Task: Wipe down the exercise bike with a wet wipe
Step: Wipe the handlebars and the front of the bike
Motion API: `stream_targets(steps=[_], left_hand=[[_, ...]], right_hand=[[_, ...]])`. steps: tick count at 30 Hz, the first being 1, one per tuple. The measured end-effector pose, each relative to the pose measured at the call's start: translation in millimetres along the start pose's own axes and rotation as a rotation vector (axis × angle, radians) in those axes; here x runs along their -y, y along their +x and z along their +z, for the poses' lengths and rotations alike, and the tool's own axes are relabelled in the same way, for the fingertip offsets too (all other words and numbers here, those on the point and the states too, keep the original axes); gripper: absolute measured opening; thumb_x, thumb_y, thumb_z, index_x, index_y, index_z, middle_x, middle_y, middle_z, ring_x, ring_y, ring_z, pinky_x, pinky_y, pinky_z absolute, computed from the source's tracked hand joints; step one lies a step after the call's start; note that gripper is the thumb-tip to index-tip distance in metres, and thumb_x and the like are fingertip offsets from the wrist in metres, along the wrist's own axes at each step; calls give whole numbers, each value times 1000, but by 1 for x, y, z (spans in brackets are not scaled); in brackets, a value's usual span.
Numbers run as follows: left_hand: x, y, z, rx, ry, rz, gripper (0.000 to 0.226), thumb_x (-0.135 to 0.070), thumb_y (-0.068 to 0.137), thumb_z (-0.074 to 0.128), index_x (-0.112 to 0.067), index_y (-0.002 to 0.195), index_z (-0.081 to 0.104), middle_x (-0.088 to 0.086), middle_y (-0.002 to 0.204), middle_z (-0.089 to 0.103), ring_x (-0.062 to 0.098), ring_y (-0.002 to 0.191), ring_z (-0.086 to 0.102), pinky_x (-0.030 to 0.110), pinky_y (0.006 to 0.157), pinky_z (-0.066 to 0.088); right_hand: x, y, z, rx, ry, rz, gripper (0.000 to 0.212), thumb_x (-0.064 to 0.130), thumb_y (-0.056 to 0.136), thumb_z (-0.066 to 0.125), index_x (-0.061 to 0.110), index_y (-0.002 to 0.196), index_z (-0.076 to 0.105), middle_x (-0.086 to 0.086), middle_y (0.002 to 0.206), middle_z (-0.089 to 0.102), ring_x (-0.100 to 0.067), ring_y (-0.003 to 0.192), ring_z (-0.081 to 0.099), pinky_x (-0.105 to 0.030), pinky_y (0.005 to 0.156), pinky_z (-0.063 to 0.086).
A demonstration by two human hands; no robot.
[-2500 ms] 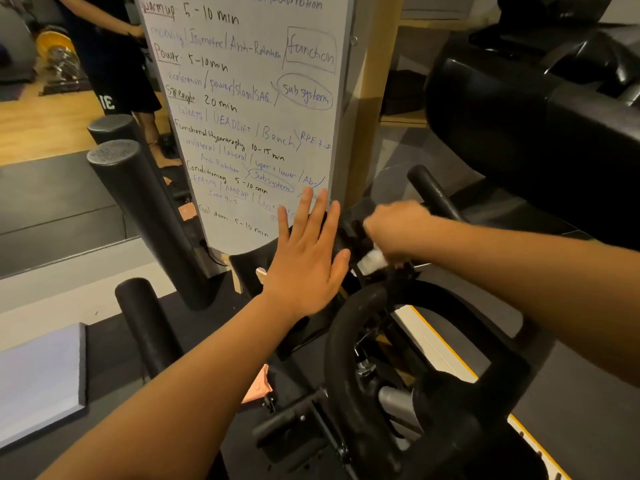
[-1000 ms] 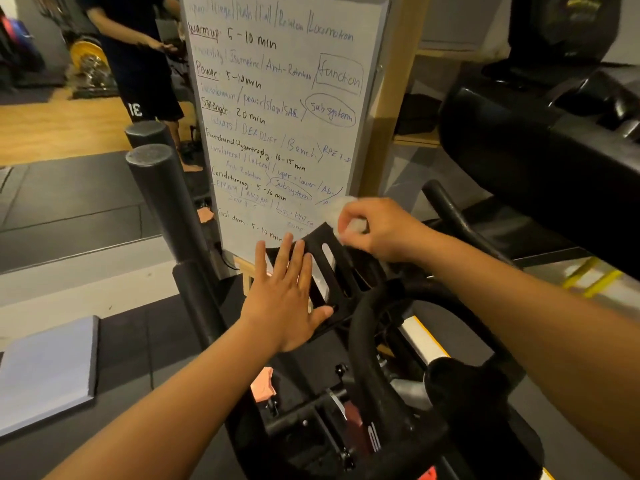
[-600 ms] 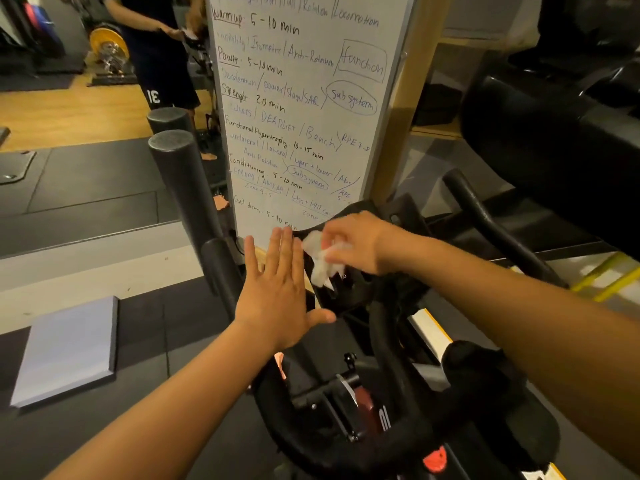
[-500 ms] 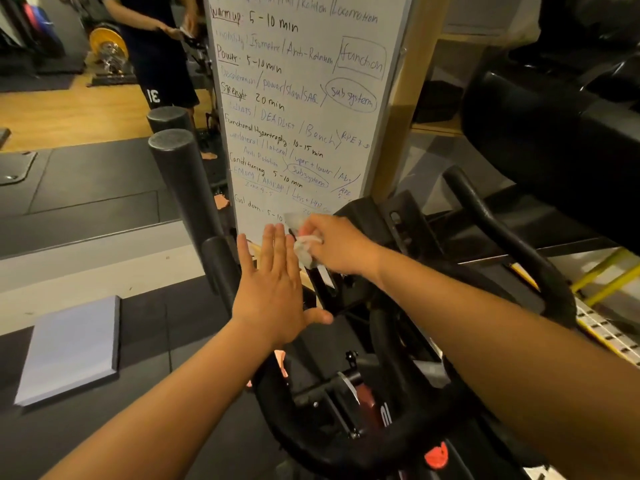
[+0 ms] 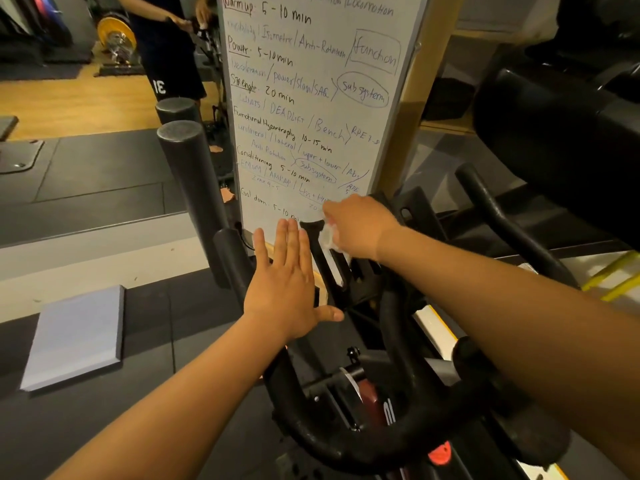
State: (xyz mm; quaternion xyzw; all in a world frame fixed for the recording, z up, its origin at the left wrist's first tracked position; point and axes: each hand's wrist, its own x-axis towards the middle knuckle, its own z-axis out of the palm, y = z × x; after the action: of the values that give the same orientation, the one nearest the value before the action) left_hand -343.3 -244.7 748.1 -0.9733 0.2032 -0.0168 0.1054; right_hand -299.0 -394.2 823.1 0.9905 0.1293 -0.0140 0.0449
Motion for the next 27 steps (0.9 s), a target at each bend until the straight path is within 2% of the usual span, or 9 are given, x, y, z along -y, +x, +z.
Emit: stream_targets(steps=[3, 5, 11, 15, 18, 21, 23, 25, 27], left_hand=[[0, 0, 0, -5, 4, 0, 134, -96, 71, 17, 6, 147, -25, 27, 155, -30, 41, 142, -33, 65, 114, -8], [-1, 0, 0, -6, 18, 8, 133, -95, 71, 16, 6, 146, -25, 28, 155, -30, 41, 142, -33, 66, 113, -10], [-2, -1, -2, -10, 25, 6, 131, -95, 72, 16, 5, 146, -26, 28, 154, -31, 42, 140, -35, 67, 112, -11], [-3, -1, -3, 10, 13, 2, 132, -94, 73, 19, 7, 146, -25, 30, 154, -30, 44, 140, -35, 68, 112, -10], [-10, -2, -17, 28, -16, -35, 132, -89, 75, 34, 6, 146, -25, 29, 155, -29, 44, 140, -34, 74, 109, -12], [-21, 12, -37, -12, -63, 38, 128, -74, 80, 51, 5, 147, -25, 28, 156, -29, 44, 141, -34, 74, 109, -13], [-25, 23, -40, -8, -115, 85, 137, -83, 74, 51, 3, 147, -26, 26, 155, -31, 42, 141, -36, 72, 110, -13], [-25, 31, -30, 30, -159, 101, 142, -92, 68, 46, 2, 147, -26, 25, 156, -31, 40, 141, -36, 70, 112, -9], [-26, 31, -18, 50, -168, 119, 142, -93, 67, 43, 2, 148, -23, 24, 157, -28, 39, 142, -35, 68, 114, -6]], right_hand=[[13, -5, 23, 95, -92, 6, 23, 18, 96, 49, 11, 118, 56, -13, 115, 59, -29, 96, 60, -33, 68, 41], [14, -16, 27, 223, -110, 17, 34, 15, 94, 55, 10, 127, 52, -14, 125, 52, -30, 108, 58, -37, 83, 48], [24, -29, 25, 482, -163, 77, 44, 12, 91, 57, 7, 133, 47, -17, 134, 45, -33, 111, 56, -42, 89, 49], [30, -34, 19, 497, -111, 8, 26, 8, 92, 57, 3, 118, 56, -12, 104, 54, -23, 85, 53, -31, 75, 47], [23, -45, 22, 543, -161, -67, 13, 10, 94, 55, 6, 106, 59, -5, 87, 48, -25, 91, 56, -34, 77, 48], [23, -47, 11, 489, -290, -26, 35, 25, 95, 57, 12, 128, 54, -9, 117, 56, -30, 110, 57, -37, 79, 44], [16, -42, -7, 475, -287, 10, 36, 24, 94, 59, 10, 127, 54, -8, 116, 56, -31, 112, 56, -37, 82, 44], [0, -33, -32, 393, -238, 31, 26, 17, 93, 59, 8, 118, 56, -6, 105, 56, -29, 95, 58, -35, 78, 44], [-27, -23, -55, 171, -158, 100, 16, 10, 93, 55, 9, 109, 58, -8, 97, 56, -22, 79, 54, -33, 73, 47]])
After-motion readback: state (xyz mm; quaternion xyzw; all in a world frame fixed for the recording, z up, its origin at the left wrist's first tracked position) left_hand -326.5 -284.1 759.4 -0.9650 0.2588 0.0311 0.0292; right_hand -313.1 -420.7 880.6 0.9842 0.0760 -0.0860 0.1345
